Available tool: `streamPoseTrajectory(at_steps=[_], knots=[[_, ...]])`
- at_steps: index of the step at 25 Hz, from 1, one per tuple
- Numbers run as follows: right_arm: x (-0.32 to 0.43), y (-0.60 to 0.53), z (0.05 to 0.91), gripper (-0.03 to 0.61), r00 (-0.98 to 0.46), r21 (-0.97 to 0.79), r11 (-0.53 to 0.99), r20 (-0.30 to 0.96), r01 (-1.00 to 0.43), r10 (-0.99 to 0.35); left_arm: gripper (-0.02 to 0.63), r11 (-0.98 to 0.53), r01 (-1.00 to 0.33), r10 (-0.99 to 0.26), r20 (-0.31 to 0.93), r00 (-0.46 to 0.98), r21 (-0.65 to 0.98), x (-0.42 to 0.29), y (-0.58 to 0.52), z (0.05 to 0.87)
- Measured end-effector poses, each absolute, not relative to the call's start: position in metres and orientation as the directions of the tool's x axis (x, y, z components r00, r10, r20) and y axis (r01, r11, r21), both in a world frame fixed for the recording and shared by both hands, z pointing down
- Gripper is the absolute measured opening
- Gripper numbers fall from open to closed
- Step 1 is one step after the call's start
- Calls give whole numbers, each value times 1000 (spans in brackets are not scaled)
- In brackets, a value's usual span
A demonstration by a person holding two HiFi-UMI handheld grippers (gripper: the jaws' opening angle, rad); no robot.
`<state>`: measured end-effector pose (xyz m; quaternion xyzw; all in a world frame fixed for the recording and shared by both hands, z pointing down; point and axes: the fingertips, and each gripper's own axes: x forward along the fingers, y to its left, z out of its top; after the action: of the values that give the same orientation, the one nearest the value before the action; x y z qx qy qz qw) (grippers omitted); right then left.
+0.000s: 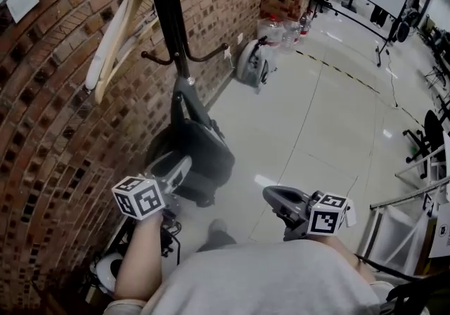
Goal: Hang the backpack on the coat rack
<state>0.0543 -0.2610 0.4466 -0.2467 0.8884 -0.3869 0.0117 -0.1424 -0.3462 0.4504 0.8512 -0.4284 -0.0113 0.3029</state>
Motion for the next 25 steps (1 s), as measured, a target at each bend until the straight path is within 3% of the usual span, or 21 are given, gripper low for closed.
streamPoseTrajectory(at_steps=[2,5,8,13,16,25], knots=[[56,-231,448,0,-902,-696,602,161,-392,-401,102,-478,-693,-730,194,655,540,-122,-291,435],[54,-182,454,0,-937,-710,626,145,-322,-318,10,-508,-604,-715,92,693,614,-90,-200,417],[50,-137,469,0,-961,-738,623,137,-260,-239,2,-478,-559,-719,64,692,678,-67,-120,417],[26,-84,472,0,-988,-793,592,78,-143,-134,2,-420,-678,-723,230,652,603,-62,-46,428],[11,-64,457,0,-993,-766,632,67,-116,-102,0,-398,-710,-739,255,623,581,-66,-29,424],[17,5,444,0,-976,-701,684,87,-202,-199,0,-462,-695,-696,260,669,551,-62,46,440]])
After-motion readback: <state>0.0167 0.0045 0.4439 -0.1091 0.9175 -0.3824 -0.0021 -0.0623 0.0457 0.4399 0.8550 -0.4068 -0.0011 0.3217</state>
